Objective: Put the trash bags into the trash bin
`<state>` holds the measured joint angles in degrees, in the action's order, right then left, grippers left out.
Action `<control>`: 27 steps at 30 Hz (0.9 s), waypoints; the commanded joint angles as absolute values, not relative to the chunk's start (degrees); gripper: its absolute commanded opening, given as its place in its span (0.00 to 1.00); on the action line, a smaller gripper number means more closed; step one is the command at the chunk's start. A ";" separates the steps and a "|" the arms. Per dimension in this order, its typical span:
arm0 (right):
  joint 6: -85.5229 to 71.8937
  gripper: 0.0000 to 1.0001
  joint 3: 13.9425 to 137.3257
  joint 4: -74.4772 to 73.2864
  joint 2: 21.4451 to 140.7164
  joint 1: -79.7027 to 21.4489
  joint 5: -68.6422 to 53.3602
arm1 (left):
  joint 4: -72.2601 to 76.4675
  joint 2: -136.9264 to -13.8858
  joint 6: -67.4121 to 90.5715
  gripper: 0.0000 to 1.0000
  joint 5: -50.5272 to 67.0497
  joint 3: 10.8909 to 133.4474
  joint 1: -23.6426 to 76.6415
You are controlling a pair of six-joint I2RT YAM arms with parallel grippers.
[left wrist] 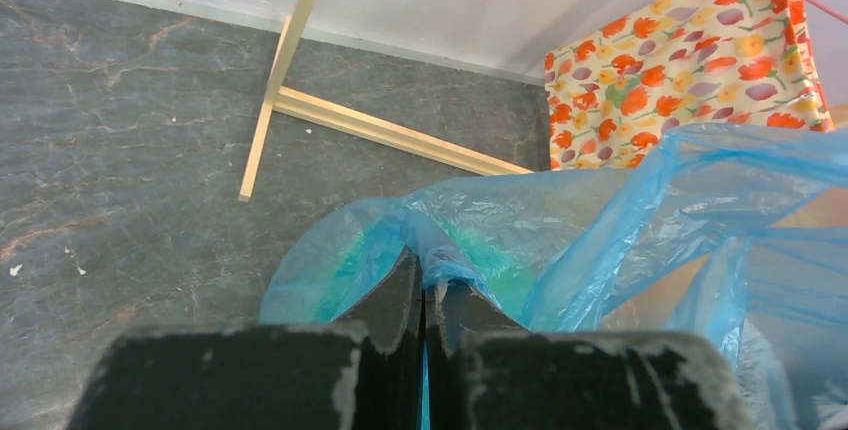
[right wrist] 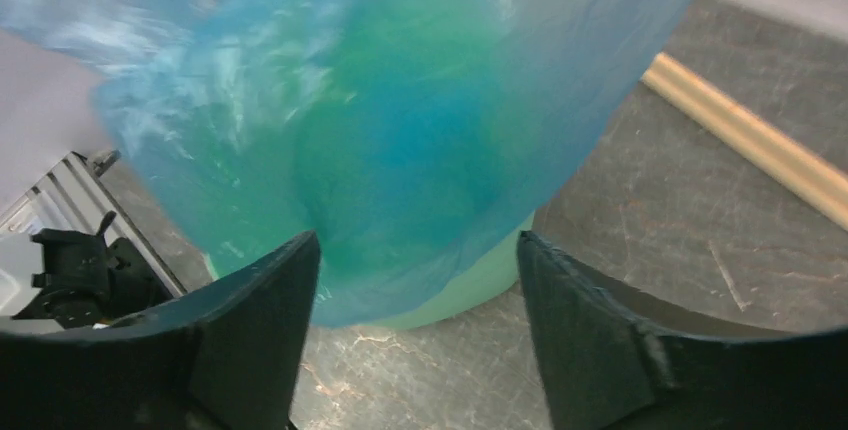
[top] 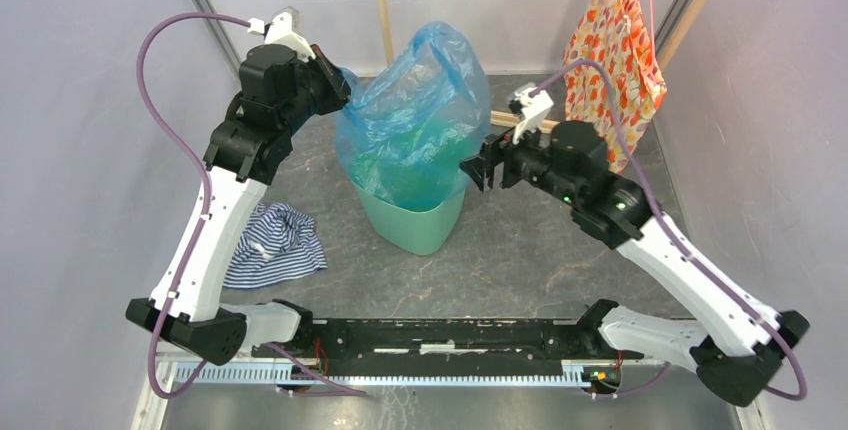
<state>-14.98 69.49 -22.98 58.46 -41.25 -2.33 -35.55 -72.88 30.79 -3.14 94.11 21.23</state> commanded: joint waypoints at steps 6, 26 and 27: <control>-18.48 0.36 67.88 -6.52 68.09 -43.36 -4.61 | -32.02 -71.72 33.85 0.02 2.79 93.10 20.93; -8.44 0.63 70.65 -15.68 70.07 -49.47 11.24 | -22.35 -66.83 39.67 0.02 5.03 79.49 21.01; -8.80 0.67 70.58 -15.60 69.54 -49.50 10.52 | -22.05 -67.04 39.96 0.02 5.21 79.41 20.99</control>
